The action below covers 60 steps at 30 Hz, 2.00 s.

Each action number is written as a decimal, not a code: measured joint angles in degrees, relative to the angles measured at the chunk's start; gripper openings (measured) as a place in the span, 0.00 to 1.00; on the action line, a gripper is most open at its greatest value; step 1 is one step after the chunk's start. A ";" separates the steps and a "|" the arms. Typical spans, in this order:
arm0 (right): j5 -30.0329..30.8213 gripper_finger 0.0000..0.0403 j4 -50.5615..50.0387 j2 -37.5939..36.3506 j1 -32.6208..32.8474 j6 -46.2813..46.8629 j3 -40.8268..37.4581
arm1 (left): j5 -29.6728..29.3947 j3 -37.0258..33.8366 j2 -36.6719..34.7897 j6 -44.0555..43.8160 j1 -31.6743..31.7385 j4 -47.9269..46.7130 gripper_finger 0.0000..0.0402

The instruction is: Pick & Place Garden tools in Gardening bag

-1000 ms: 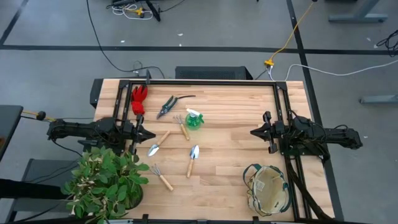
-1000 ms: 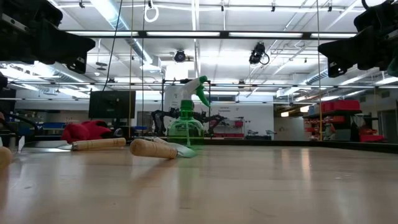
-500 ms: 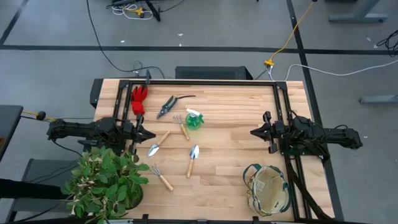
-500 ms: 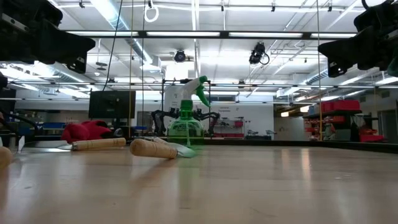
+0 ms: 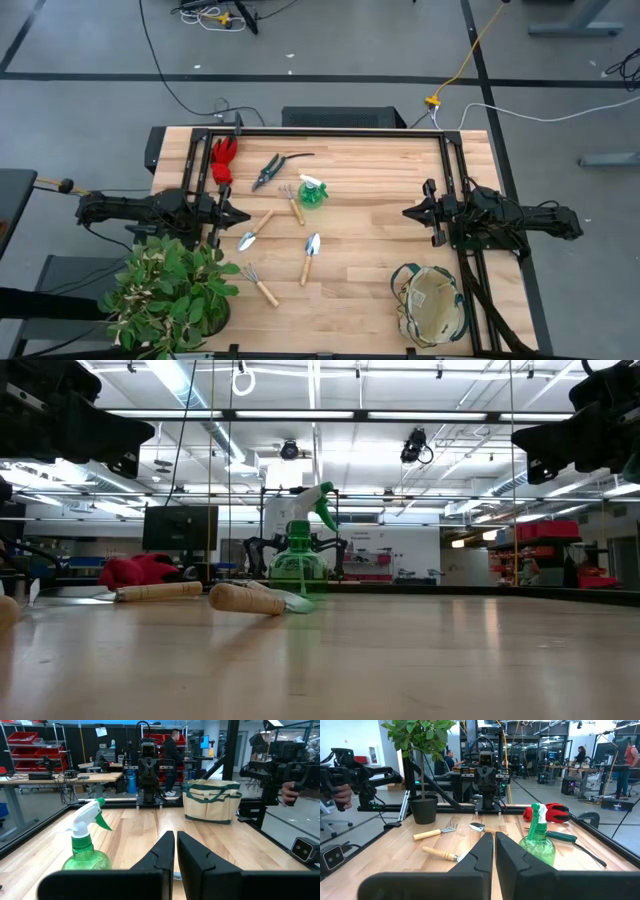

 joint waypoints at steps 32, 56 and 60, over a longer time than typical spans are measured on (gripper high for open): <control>5.21 0.00 5.39 0.00 0.00 4.83 0.17 | -4.10 5.36 0.04 -1.99 0.02 -0.06 0.01; 12.61 0.00 -12.62 16.61 -0.02 7.33 35.52 | -10.82 37.83 11.84 -3.17 0.02 -16.34 0.00; 13.55 0.00 -14.22 21.66 -0.04 7.09 41.78 | -11.16 47.57 18.39 -2.70 -0.01 -21.29 0.00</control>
